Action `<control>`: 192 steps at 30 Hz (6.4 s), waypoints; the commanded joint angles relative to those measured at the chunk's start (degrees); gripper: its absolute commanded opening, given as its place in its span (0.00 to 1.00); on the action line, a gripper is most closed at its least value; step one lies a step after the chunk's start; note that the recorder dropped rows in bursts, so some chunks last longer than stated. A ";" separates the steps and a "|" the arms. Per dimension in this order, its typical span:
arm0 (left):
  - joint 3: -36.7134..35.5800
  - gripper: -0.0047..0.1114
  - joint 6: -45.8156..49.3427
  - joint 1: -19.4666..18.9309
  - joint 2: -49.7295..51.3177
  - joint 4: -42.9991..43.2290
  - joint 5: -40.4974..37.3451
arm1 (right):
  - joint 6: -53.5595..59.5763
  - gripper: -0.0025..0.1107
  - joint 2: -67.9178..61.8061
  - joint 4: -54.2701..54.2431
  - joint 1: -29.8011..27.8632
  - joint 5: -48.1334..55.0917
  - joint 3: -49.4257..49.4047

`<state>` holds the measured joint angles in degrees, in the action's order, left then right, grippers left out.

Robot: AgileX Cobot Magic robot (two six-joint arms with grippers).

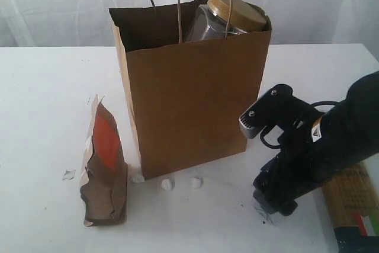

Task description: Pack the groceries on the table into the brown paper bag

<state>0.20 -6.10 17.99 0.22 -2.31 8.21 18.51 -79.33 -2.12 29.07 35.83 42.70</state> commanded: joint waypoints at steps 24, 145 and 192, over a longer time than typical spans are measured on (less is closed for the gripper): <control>-0.20 0.04 0.11 -0.15 -0.22 -0.43 0.28 | -7.62 0.02 9.29 0.14 2.79 3.12 8.83; -0.20 0.04 0.11 -0.15 -0.22 -0.43 0.28 | -11.33 0.40 3.11 11.07 17.84 3.49 41.62; -0.20 0.04 0.11 -0.15 -0.22 -0.43 0.28 | -18.98 0.02 53.47 5.51 17.84 -10.16 -14.96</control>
<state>0.20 -6.10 17.99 0.22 -2.31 8.21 0.00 -26.17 2.81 46.88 27.12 28.76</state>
